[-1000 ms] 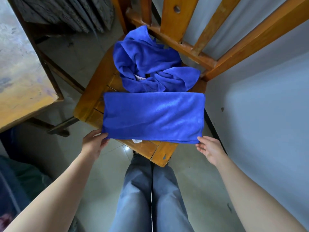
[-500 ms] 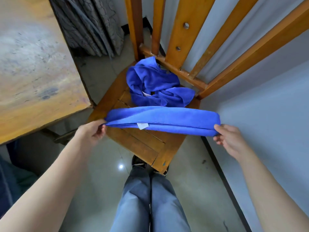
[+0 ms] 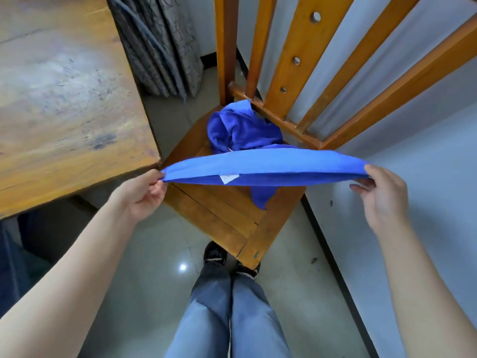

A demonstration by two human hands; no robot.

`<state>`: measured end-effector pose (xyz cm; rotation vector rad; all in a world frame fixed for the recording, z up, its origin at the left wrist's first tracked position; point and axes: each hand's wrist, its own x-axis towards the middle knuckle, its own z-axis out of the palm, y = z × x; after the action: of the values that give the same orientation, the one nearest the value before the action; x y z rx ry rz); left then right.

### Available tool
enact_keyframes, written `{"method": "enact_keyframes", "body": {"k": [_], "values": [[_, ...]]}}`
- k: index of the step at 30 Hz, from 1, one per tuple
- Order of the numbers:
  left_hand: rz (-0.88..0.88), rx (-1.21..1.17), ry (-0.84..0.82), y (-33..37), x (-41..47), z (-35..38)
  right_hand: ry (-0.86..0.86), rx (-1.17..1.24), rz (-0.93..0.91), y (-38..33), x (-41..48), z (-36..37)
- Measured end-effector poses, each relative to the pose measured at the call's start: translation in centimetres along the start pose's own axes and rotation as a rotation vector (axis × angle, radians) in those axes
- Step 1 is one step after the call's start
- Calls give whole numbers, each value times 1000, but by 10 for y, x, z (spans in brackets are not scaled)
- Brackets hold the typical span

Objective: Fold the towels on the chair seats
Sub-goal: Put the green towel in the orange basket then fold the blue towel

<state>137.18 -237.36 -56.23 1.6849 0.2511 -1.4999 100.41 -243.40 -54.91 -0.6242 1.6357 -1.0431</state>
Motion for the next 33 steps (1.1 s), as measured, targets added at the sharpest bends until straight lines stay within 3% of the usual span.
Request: {"method": "enact_keyframes", "body": {"k": [3,10,15,22,28,30,33], "values": [[22,-32,30,-25,4,-24,-27,-33,13,26,-13,-9],[-21,183,296,-104,67,-68,-92,-350,442,154,-15,-19],[-99,204,361,-146,84,-86,-14,-439,571,192,-18,-23],[-132,237,342,-164,73,-96,61,-513,406,178,-31,-13],[-169,243,286,-165,74,-90,76,-877,60,155,-60,38],[-158,208,265,-166,74,-90,23,-942,-66,152,-74,61],[-116,174,244,-166,72,-92,-194,-987,-191,156,-91,100]]}}
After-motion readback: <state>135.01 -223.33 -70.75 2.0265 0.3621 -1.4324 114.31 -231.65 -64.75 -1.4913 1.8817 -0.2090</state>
